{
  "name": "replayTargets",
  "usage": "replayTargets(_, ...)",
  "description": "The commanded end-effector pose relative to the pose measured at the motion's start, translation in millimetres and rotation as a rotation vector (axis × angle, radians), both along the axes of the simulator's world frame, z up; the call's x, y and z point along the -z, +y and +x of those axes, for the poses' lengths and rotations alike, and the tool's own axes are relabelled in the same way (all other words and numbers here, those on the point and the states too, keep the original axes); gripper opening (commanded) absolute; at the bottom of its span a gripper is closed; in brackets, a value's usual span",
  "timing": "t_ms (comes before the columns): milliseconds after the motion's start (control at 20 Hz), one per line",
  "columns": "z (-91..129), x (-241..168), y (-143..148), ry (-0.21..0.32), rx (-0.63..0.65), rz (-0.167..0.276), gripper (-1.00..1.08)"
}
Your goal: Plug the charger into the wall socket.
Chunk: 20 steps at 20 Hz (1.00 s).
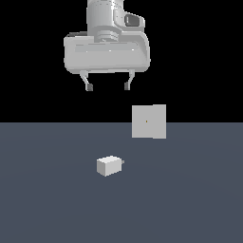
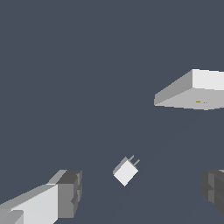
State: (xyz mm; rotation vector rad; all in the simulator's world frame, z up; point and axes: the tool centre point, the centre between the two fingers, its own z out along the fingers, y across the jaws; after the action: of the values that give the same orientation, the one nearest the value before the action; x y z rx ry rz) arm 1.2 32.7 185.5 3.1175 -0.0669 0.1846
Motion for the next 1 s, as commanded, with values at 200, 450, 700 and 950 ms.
replayTargets(200, -11, 17, -3, -0.044, 0.111, -0.014, 1.00)
replayTargets(450, -18, 30, -4, -0.078, 0.195, -0.025, 1.00)
replayTargets(700, -25, 43, -5, -0.108, 0.271, -0.035, 1.00)
replayTargets(950, -31, 54, -6, -0.136, 0.342, -0.045, 1.00)
